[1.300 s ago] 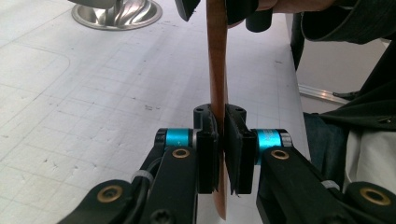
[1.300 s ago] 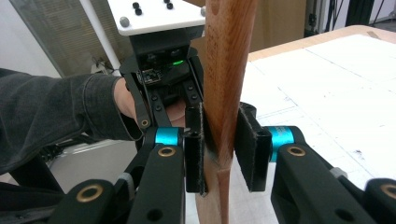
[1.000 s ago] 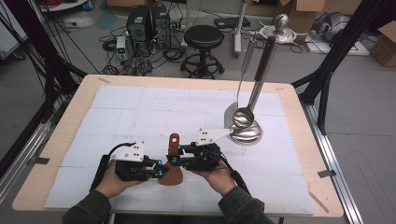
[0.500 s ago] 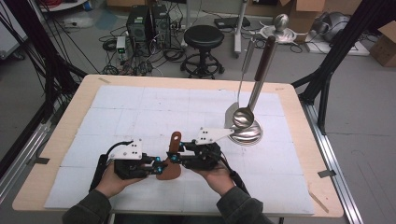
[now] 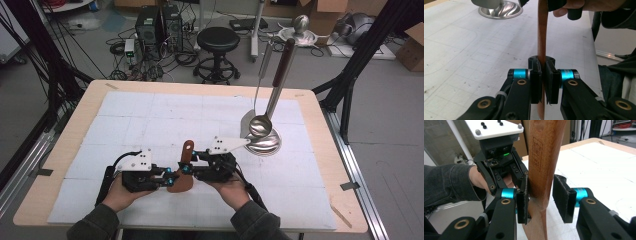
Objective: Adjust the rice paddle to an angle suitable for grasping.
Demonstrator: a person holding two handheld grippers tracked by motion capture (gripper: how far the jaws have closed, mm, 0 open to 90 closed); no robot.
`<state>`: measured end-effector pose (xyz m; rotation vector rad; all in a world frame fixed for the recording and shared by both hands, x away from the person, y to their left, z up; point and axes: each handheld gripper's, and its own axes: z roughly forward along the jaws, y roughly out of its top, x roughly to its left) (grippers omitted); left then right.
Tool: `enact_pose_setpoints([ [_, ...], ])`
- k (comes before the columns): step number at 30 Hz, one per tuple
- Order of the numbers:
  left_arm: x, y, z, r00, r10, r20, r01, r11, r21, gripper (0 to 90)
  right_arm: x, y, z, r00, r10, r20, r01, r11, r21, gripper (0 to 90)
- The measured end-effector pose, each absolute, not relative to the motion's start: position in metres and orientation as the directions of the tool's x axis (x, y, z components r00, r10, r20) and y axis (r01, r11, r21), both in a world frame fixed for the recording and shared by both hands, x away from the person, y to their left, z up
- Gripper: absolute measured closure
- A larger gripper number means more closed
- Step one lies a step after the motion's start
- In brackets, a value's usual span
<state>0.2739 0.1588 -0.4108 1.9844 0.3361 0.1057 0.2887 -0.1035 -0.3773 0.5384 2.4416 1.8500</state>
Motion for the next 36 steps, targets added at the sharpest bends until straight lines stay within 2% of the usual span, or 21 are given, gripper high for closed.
enact_pose_setpoints([
  [27,0.2745,0.1607,-0.4111,0.949,0.307,-0.071,0.191,-0.380,0.905,84.4,0.2851,-0.1022,-0.3771,-0.919,0.355,0.173,0.261,0.216,0.941,61.3],
  [36,0.2754,0.1620,-0.4116,0.935,0.347,-0.076,0.208,-0.364,0.908,84.4,0.2845,-0.1022,-0.3769,-0.908,0.381,0.177,0.270,0.207,0.940,61.6],
])
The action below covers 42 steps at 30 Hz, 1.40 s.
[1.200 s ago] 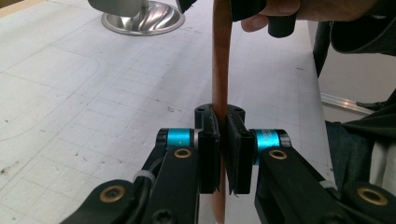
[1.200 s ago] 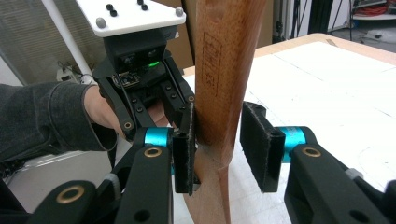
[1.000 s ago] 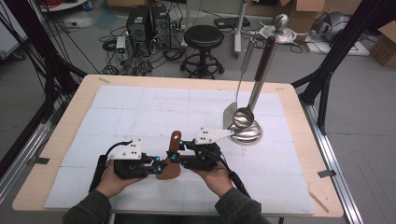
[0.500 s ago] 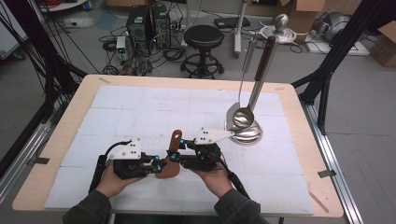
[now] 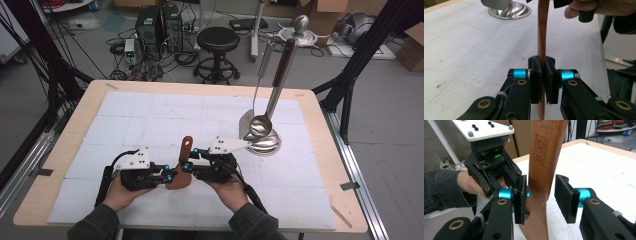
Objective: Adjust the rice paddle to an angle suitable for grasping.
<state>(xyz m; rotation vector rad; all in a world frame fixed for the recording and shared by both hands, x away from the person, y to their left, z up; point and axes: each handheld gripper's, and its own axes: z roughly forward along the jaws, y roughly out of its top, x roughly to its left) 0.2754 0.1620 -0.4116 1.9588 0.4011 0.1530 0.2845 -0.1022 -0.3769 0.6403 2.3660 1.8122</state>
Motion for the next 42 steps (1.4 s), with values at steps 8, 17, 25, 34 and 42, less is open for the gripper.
enact_pose_setpoints([
  [8,0.276,0.162,-0.412,0.914,0.400,-0.070,0.223,-0.350,0.910,84.4,0.284,-0.097,-0.378,-0.900,0.402,0.170,0.270,0.208,0.940,61.1],
  [17,0.268,0.150,-0.411,0.894,0.447,-0.041,0.219,-0.354,0.909,84.3,0.284,-0.086,-0.377,-0.864,0.485,0.139,0.271,0.213,0.939,66.2],
  [25,0.267,0.148,-0.411,0.873,0.485,-0.044,0.235,-0.340,0.910,84.4,0.283,-0.087,-0.378,-0.836,0.530,0.146,0.289,0.197,0.937,60.7],
  [34,0.266,0.147,-0.413,0.838,0.544,-0.042,0.253,-0.319,0.913,84.4,0.279,-0.083,-0.379,-0.804,0.578,0.137,0.298,0.194,0.934,62.8],
  [42,0.265,0.144,-0.414,0.865,0.497,-0.068,0.255,-0.318,0.913,80.9,0.282,-0.082,-0.379,-0.809,0.570,0.145,0.304,0.194,0.933,65.7],
])
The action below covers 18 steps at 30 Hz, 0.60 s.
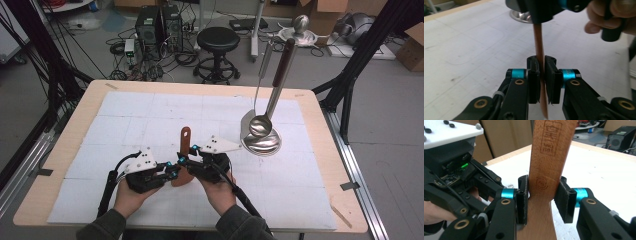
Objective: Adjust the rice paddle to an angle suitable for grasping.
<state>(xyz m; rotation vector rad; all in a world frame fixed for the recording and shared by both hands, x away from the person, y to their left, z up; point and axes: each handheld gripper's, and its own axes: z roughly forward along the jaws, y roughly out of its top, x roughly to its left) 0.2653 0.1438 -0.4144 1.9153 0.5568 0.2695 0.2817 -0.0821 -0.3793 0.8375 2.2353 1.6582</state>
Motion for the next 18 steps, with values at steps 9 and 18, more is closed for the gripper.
enact_pose_setpoints([
  [9,0.264,0.141,-0.415,0.888,0.455,-0.070,0.239,-0.327,0.914,77.9,0.287,-0.086,-0.378,-0.850,0.513,0.119,0.267,0.226,0.937,67.4],
  [18,0.265,0.139,-0.415,0.895,0.439,-0.080,0.240,-0.323,0.916,75.0,0.289,-0.093,-0.377,-0.871,0.475,0.124,0.255,0.223,0.941,68.7],
])
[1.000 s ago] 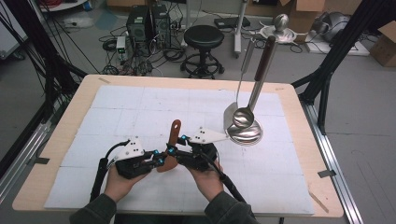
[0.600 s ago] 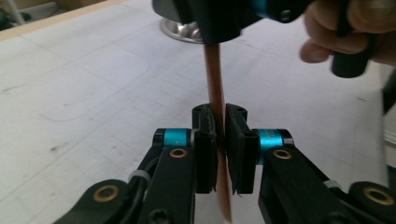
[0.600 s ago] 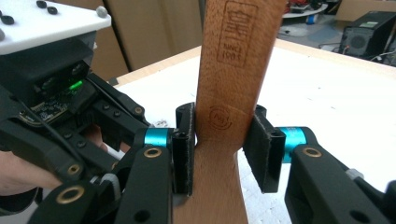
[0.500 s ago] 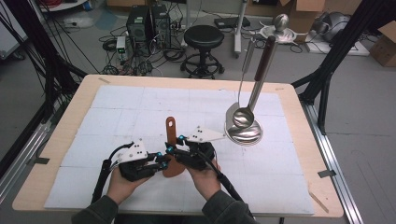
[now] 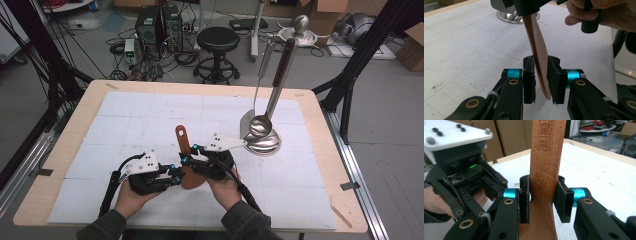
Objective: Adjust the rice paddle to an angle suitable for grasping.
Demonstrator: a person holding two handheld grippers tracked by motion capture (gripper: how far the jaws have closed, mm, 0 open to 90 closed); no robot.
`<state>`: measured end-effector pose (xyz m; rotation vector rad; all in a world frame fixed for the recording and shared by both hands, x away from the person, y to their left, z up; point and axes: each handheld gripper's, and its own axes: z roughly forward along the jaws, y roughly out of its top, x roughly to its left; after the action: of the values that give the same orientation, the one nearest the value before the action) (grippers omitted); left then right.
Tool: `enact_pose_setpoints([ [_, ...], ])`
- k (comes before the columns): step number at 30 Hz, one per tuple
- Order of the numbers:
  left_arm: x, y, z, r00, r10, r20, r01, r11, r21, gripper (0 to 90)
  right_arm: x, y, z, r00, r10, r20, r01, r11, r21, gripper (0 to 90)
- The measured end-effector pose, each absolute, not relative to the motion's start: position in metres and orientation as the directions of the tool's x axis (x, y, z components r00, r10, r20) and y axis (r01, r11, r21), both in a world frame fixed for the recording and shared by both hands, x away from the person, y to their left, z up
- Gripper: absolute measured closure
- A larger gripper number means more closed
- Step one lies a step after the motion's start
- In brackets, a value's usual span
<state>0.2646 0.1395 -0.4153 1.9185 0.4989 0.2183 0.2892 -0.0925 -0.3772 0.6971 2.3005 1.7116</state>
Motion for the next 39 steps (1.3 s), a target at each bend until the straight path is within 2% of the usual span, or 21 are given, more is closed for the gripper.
enact_pose_setpoints([
  [5,0.265,0.140,-0.415,0.892,0.445,-0.079,0.242,-0.324,0.915,73.2,0.287,-0.088,-0.379,-0.888,0.444,0.120,0.244,0.235,0.941,69.1],
  [11,0.266,0.142,-0.414,0.869,0.488,-0.080,0.263,-0.318,0.911,81.4,0.285,-0.082,-0.380,-0.893,0.439,0.096,0.218,0.236,0.947,69.1],
  [13,0.267,0.145,-0.414,0.856,0.509,-0.088,0.272,-0.298,0.915,84.1,0.281,-0.081,-0.379,-0.882,0.463,0.090,0.215,0.226,0.950,67.2],
  [21,0.263,0.141,-0.414,0.828,0.556,-0.067,0.277,-0.302,0.912,84.4,0.267,-0.071,-0.380,-0.800,0.599,0.034,0.216,0.233,0.948,65.0],
  [26,0.263,0.139,-0.414,0.829,0.554,-0.077,0.283,-0.297,0.912,84.2,0.265,-0.068,-0.380,-0.787,0.617,-0.009,0.187,0.252,0.950,65.9],
  [29,0.263,0.140,-0.413,0.843,0.533,-0.072,0.266,-0.297,0.917,82.5,0.269,-0.072,-0.379,-0.800,0.600,0.013,0.199,0.244,0.949,66.3],
  [31,0.262,0.141,-0.412,0.850,0.521,-0.075,0.261,-0.294,0.919,75.3,0.272,-0.076,-0.378,-0.803,0.595,0.025,0.204,0.236,0.950,66.5],
  [39,0.261,0.144,-0.411,0.876,0.477,-0.071,0.238,-0.299,0.924,65.5,0.281,-0.101,-0.371,-0.848,0.529,0.032,0.174,0.221,0.960,66.7],
])
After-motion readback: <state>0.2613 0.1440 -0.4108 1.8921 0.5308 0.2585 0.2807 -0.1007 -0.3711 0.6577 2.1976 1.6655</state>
